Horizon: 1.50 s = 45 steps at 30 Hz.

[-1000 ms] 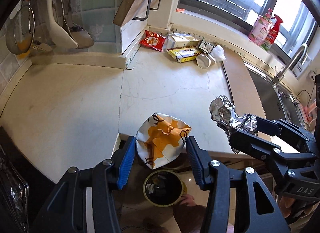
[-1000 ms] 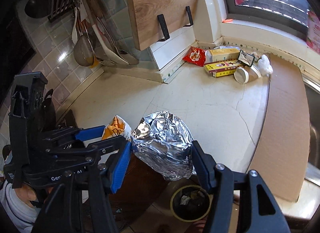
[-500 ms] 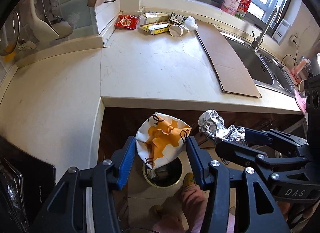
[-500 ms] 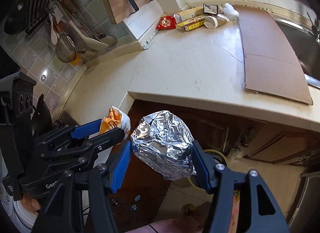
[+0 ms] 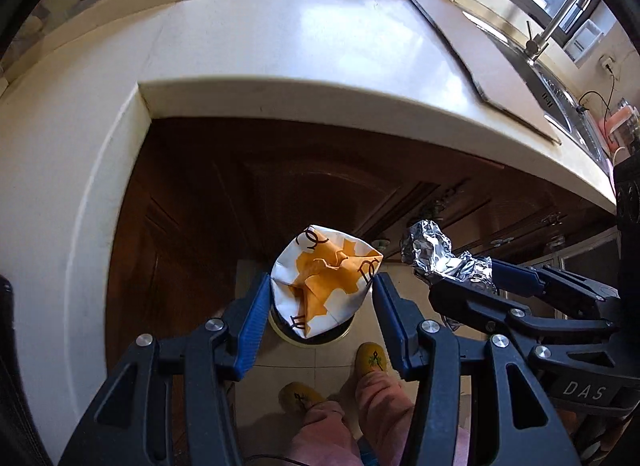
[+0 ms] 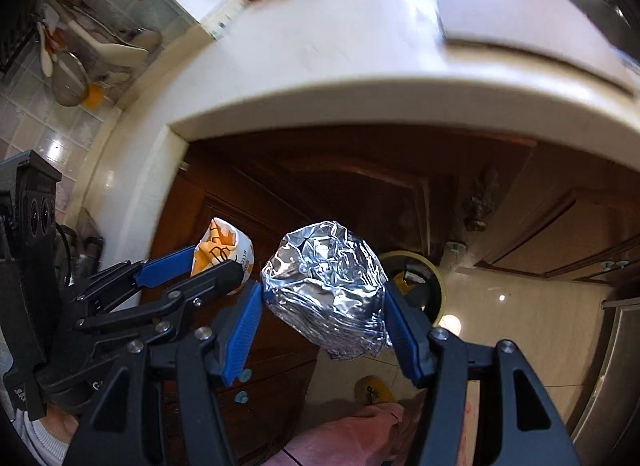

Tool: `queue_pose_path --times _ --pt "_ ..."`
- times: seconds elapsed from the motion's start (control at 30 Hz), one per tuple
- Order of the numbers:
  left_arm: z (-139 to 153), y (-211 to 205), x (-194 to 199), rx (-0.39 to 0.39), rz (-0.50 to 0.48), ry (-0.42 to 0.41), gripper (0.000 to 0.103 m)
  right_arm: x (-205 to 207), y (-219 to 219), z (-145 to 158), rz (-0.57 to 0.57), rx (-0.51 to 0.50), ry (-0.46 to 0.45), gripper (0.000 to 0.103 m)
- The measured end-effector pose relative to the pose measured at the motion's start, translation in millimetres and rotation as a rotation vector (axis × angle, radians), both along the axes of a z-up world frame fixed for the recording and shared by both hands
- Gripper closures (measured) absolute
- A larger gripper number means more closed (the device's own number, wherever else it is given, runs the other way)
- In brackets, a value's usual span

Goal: Collect trash
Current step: 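Carry the paper wrapper and foil ball down over the floor bin with both tools, then open both tools to drop the wrapper and foil ball into the bin, then raise both tools back over the trash pile on the counter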

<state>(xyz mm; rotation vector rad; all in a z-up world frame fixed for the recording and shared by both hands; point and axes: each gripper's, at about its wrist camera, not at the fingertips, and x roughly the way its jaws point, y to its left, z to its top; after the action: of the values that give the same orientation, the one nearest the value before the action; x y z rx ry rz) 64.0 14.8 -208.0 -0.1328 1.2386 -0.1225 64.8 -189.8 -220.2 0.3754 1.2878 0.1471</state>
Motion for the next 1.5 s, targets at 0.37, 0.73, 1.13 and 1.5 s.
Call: queue_pose_path --times 0.37,0.73,1.13,1.5 --pt "-164.6 -10.2 13.2 0.004 0.089 0.125 0.053 -1.0 -30.1 -164.3 -0.004 0.035 0.123 0.042" --pt "-302.3 -3.4 21.0 -0.099 0.116 0.192 0.053 0.9 -54.9 -297.2 -0.077 0.143 0.204 0.041" --pt "-333.3 -15.6 19.9 -0.06 0.064 0.223 0.02 3.9 -51.2 -308.8 -0.071 0.145 0.183 0.03" --pt "-313.6 -5.4 7.9 -0.044 0.088 0.2 0.02 -4.1 -39.1 -271.1 -0.04 0.053 0.119 0.03"
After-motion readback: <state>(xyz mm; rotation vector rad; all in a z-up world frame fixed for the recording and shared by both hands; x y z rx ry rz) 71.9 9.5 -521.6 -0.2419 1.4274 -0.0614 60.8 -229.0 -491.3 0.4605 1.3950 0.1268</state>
